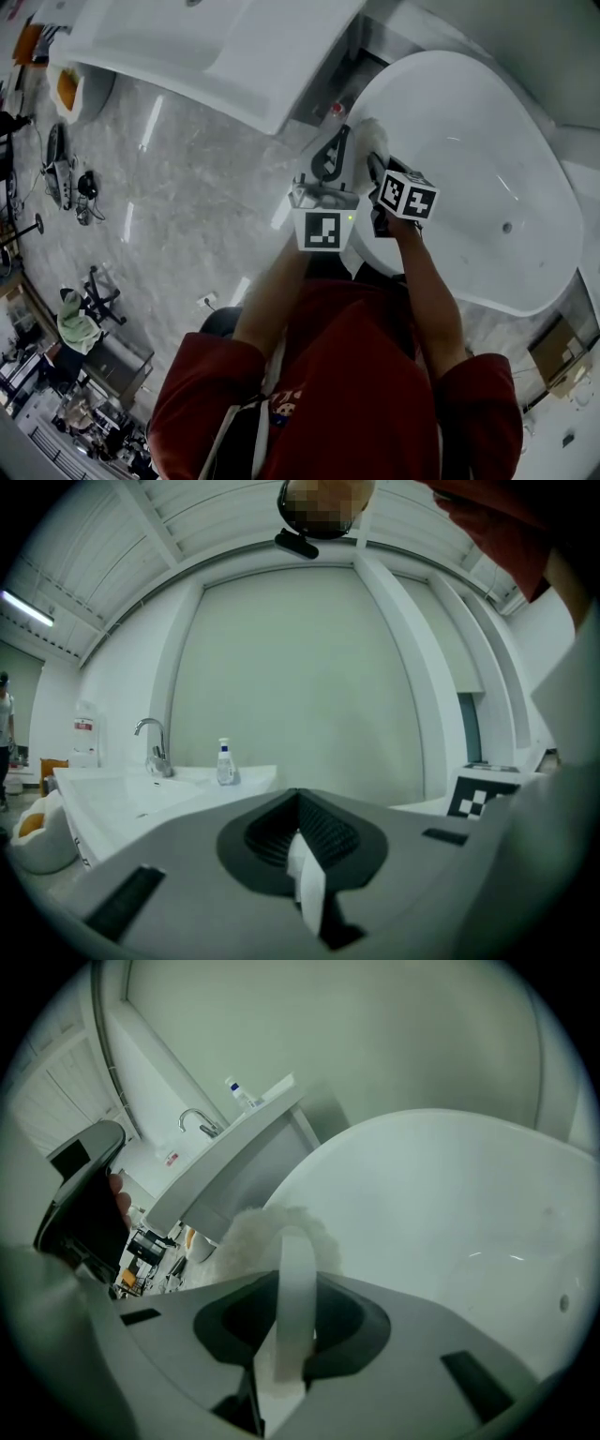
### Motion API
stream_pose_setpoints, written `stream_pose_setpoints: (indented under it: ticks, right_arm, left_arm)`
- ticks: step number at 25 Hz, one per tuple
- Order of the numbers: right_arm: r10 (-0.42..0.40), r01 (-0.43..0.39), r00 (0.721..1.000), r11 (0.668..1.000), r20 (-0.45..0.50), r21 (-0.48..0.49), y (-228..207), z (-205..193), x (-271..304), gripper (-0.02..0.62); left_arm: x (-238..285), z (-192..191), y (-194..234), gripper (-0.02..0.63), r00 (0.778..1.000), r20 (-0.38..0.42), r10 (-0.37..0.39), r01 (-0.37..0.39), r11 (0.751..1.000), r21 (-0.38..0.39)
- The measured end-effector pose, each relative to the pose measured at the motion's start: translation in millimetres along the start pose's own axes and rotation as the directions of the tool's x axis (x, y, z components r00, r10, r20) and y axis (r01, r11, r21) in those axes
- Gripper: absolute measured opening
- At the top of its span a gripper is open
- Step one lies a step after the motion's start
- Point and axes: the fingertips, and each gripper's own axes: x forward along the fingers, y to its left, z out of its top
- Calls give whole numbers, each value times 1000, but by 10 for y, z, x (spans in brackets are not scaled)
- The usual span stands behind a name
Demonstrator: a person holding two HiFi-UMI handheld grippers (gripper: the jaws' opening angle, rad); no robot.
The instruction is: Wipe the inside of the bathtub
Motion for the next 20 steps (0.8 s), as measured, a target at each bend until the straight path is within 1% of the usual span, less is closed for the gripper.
stream_pose_setpoints:
  ticks: [4, 10, 14, 18, 20]
  right_arm:
    - [-2, 2, 1000, 1000, -13, 17, -123, -33, 101, 100]
    - [-15, 17, 999, 999, -43, 47, -346, -159, 281, 100]
    - [-15, 18, 999, 997, -45, 79, -530, -223, 430, 100]
    - [-24, 29, 999, 994, -48, 101, -767, -308, 576, 100]
    - [-27, 32, 998, 993, -50, 114, -882, -352, 676, 100]
  left_arm:
    - [45, -71, -71, 15, 1000, -20, -15, 16, 1000, 20]
    - [53, -215, -245, 15, 996, -75, -49, 48, 999, -9]
    - [99, -344, -413, 15, 992, -102, -78, 76, 997, -16]
    - [177, -509, -611, 15, 987, -133, -95, 89, 995, -55]
    - [220, -607, -705, 15, 983, -152, -107, 100, 993, -58]
